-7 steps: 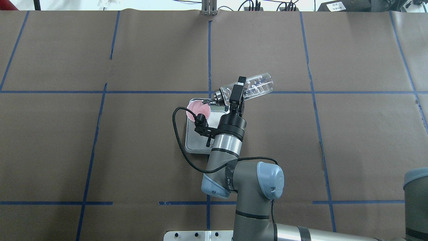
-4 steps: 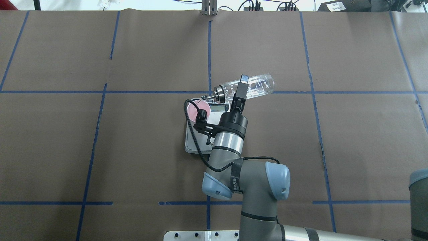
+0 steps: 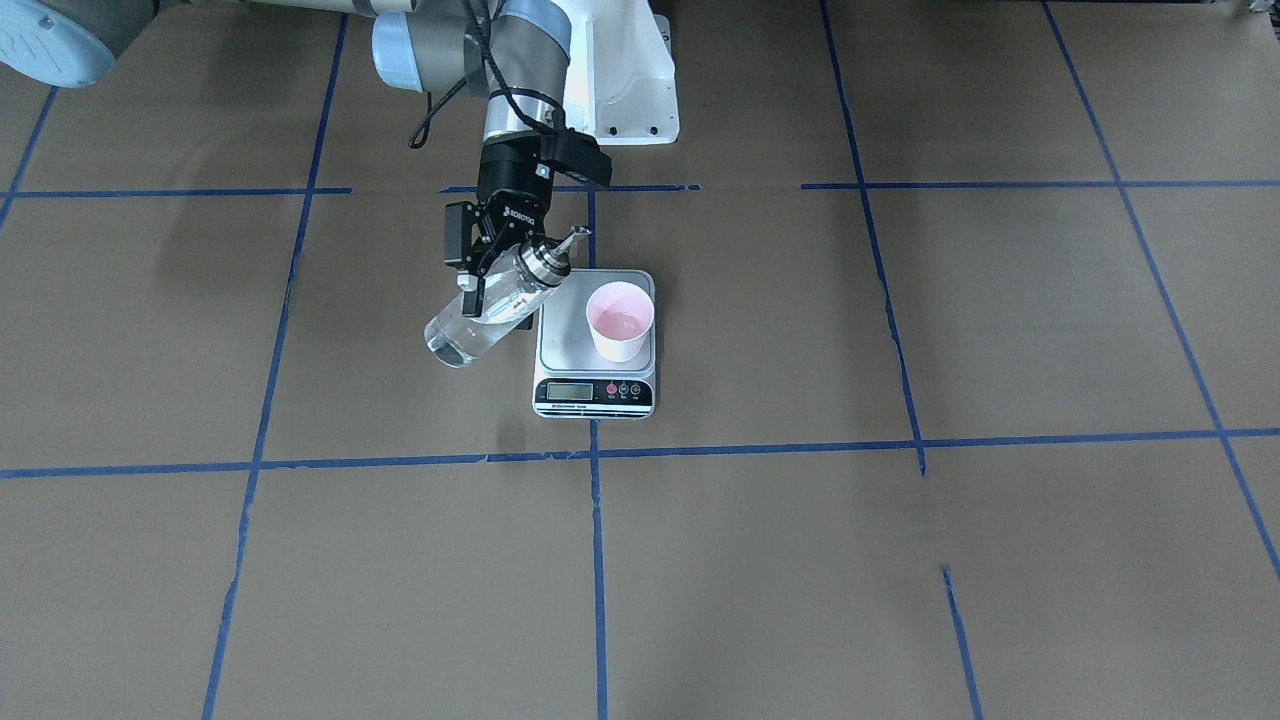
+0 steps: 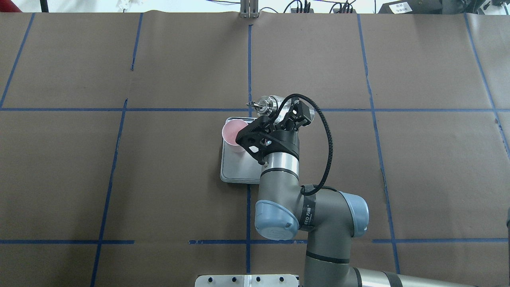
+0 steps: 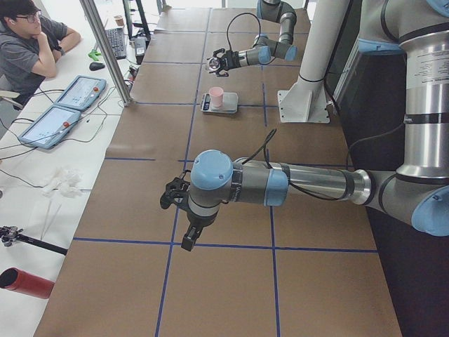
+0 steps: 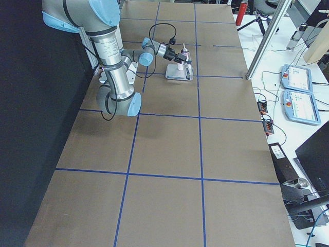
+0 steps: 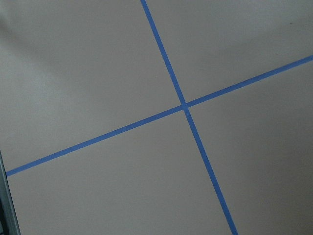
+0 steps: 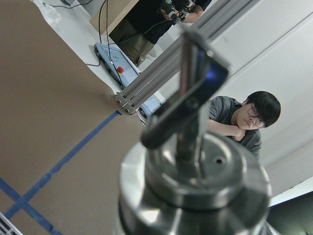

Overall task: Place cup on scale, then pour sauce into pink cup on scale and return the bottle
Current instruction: 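Tilt the bottle upright and move it back with the right gripper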

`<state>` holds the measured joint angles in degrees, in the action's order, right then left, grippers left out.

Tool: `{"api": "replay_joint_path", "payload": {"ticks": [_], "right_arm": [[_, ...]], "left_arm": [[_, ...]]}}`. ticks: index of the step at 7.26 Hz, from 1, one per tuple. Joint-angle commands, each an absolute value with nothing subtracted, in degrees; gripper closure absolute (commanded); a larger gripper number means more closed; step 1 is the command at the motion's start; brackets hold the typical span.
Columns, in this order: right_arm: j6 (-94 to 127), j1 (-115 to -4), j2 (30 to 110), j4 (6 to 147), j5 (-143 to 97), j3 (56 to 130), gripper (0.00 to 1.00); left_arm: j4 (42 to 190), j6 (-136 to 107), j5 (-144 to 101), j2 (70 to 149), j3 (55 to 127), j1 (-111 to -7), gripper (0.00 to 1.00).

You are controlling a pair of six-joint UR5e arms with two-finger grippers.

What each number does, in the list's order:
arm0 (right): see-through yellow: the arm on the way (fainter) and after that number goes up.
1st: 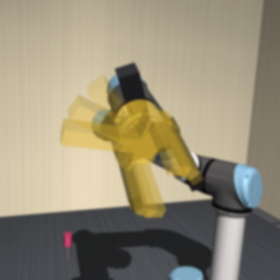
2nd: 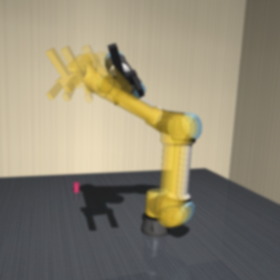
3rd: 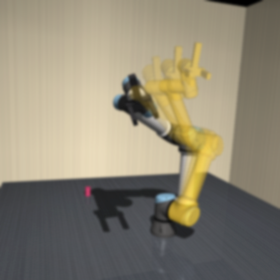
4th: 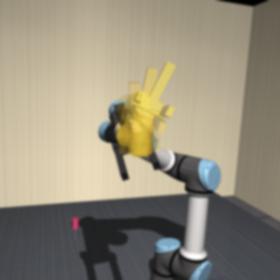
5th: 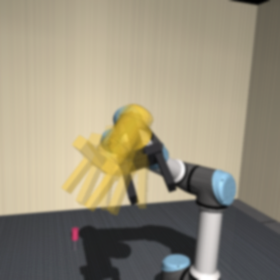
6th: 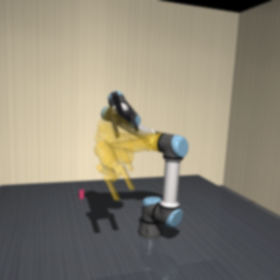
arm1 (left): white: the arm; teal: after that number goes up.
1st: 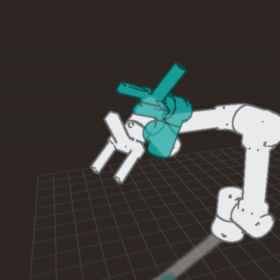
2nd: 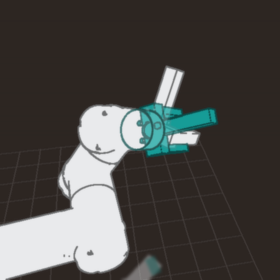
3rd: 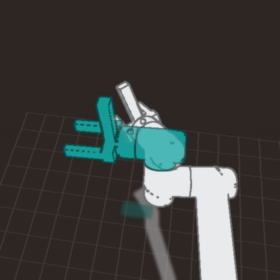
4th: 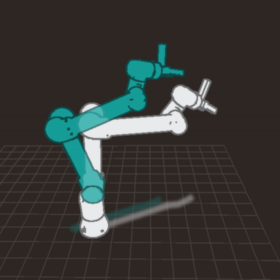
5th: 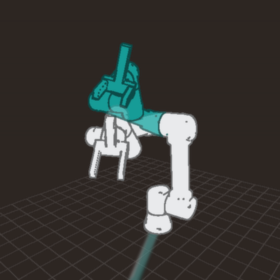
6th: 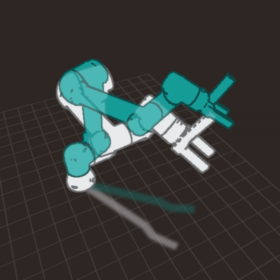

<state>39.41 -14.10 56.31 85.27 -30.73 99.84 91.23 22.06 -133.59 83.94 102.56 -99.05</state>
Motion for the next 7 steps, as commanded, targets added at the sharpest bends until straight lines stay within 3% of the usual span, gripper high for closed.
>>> {"api": "replay_joint_path", "payload": {"ticks": [1, 4, 7], "right_arm": [[51.88, -16.34, 59.39, 78.96, -41.15, 105.87, 1.00], [66.15, -17.58, 69.74, 77.79, -47.36, 114.94, 1.00], [69.87, -17.32, 88.71, 56.13, -47.02, 114.00, 1.00]], "left_arm": [[91.23, 22.06, -133.59, 84.02, 102.66, -99.05, 0.00], [91.23, 22.06, -133.59, 84.02, 102.66, -99.05, 0.00], [91.23, 22.06, -133.59, 83.94, 102.66, -99.05, 0.00]]}}
